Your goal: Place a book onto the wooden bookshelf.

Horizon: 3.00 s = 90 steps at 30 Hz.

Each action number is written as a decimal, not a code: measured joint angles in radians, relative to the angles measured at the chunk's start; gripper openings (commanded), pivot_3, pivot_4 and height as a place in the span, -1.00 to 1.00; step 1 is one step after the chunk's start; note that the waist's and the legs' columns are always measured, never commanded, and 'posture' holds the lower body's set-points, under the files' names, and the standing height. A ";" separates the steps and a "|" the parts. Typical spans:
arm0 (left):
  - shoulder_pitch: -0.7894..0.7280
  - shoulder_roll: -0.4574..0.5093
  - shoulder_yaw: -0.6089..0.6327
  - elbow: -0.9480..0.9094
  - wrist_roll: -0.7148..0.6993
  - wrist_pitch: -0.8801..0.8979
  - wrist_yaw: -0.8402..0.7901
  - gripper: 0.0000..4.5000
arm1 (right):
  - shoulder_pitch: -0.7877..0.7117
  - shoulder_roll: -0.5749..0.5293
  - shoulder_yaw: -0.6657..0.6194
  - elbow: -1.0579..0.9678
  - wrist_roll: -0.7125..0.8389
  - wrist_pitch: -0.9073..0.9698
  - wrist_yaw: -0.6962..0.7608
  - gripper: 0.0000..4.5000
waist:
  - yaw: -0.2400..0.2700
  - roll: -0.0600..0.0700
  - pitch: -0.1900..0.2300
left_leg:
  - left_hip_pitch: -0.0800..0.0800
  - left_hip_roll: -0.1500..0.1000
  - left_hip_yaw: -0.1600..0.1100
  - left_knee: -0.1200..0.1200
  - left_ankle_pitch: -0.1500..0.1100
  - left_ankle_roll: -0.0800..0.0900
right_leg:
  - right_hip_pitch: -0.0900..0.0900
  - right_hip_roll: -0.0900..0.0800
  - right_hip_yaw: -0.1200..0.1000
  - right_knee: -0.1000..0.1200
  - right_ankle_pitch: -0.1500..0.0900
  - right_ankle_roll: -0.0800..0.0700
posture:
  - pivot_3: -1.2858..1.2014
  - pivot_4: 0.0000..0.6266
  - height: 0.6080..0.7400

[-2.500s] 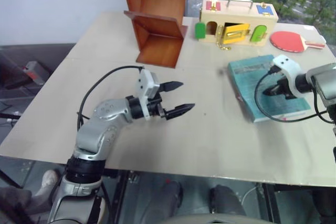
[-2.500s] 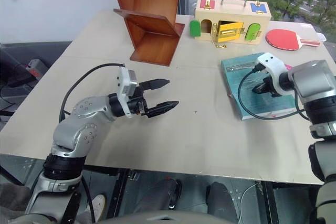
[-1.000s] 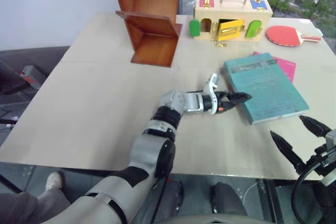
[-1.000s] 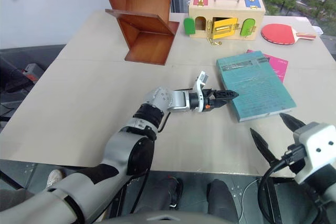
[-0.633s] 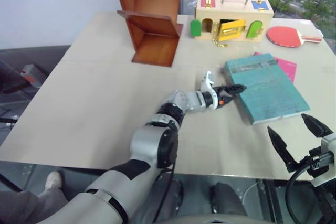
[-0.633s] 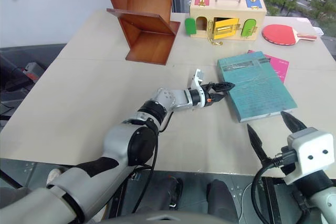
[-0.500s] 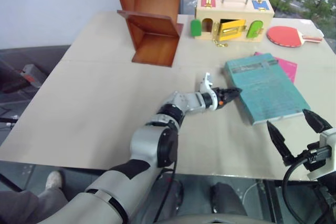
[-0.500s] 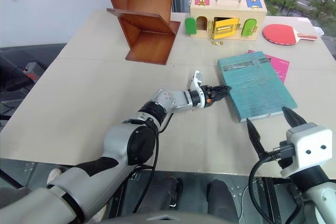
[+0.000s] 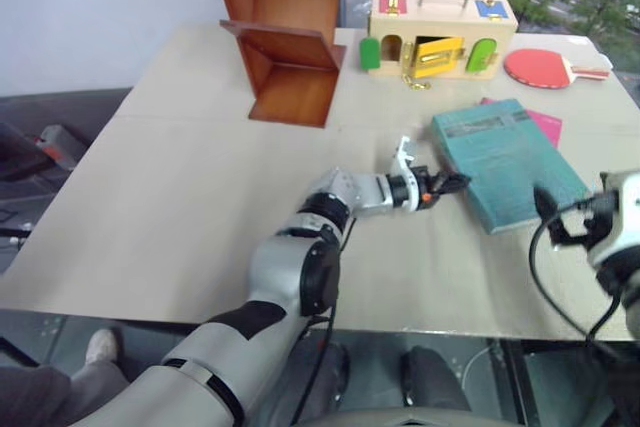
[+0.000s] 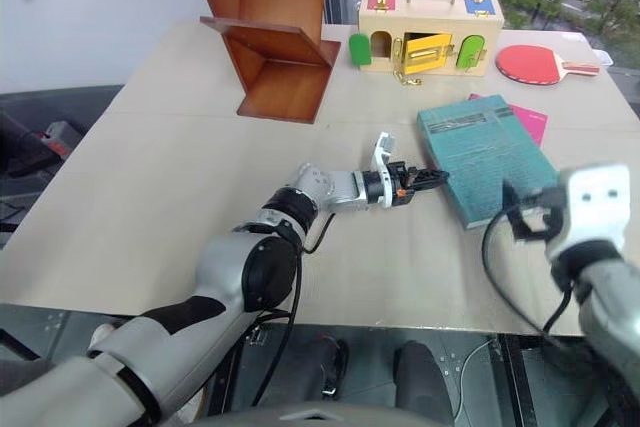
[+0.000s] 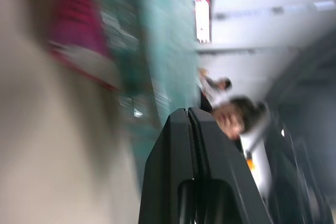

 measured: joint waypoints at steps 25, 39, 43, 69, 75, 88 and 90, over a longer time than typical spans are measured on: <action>0.637 0.420 -0.360 -1.318 0.093 -0.268 -0.234 0.40 | -1.335 0.215 0.319 1.911 -0.576 -0.064 0.721 -1.00 | -0.023 0.003 0.001 | -0.002 0.002 0.010 -0.005 0.000 0.000 | -0.007 -0.002 0.010 -0.003 0.000 -0.001 | 0.03 -0.52 1.00; 0.678 0.494 -0.388 -1.327 0.071 -0.294 -0.276 0.40 | -1.343 0.244 0.299 1.889 -0.661 -0.033 0.849 -1.00 | -0.031 0.003 0.001 | -0.002 0.002 0.009 -0.005 0.000 0.000 | -0.007 -0.003 0.010 -0.002 0.000 -0.001 | 0.03 -0.52 1.00; 0.675 0.477 -0.397 -1.316 0.043 -0.242 -0.267 0.40 | -1.210 0.205 0.222 1.656 -0.625 -0.081 0.863 -0.88 | -0.021 0.004 0.002 | -0.003 0.002 0.007 -0.005 0.000 0.000 | -0.007 -0.003 0.007 -0.002 0.000 -0.001 | 0.03 -0.52 1.00; 0.302 0.123 -0.317 -0.605 0.012 0.056 -0.011 0.40 | 0.752 0.007 -0.012 -0.290 -0.117 -0.591 0.353 0.98 | 0.007 0.000 0.003 | 0.000 0.001 0.001 0.006 -0.001 0.000 | 0.001 0.000 0.001 -0.001 0.001 0.003 | 0.03 -0.52 1.00; 0.198 0.007 -0.185 -0.372 0.004 0.060 0.119 0.40 | 0.847 -0.089 0.080 -0.289 -0.233 -0.767 0.167 0.98 | 0.009 -0.003 0.005 | -0.001 0.000 0.000 0.007 -0.001 0.000 | 0.001 0.001 0.000 -0.001 0.001 0.003 | 0.03 -0.52 1.00; 0.144 -0.010 -0.041 -0.175 -0.042 -0.074 0.192 0.40 | 0.825 -0.236 0.130 -0.289 -0.224 -0.862 -0.036 0.98 | 0.007 -0.004 0.005 | -0.001 0.001 0.001 0.007 -0.001 0.000 | 0.002 0.001 0.001 -0.001 0.001 0.003 | 0.03 -0.52 1.00; 0.139 -0.011 -0.035 -0.159 -0.046 -0.084 0.189 0.40 | 0.825 -0.254 0.137 -0.289 -0.224 -0.856 -0.052 0.98 | 0.007 -0.004 0.005 | 0.000 0.001 0.001 0.007 -0.001 0.000 | 0.002 0.001 0.001 -0.001 0.001 0.003 | 0.03 -0.52 1.00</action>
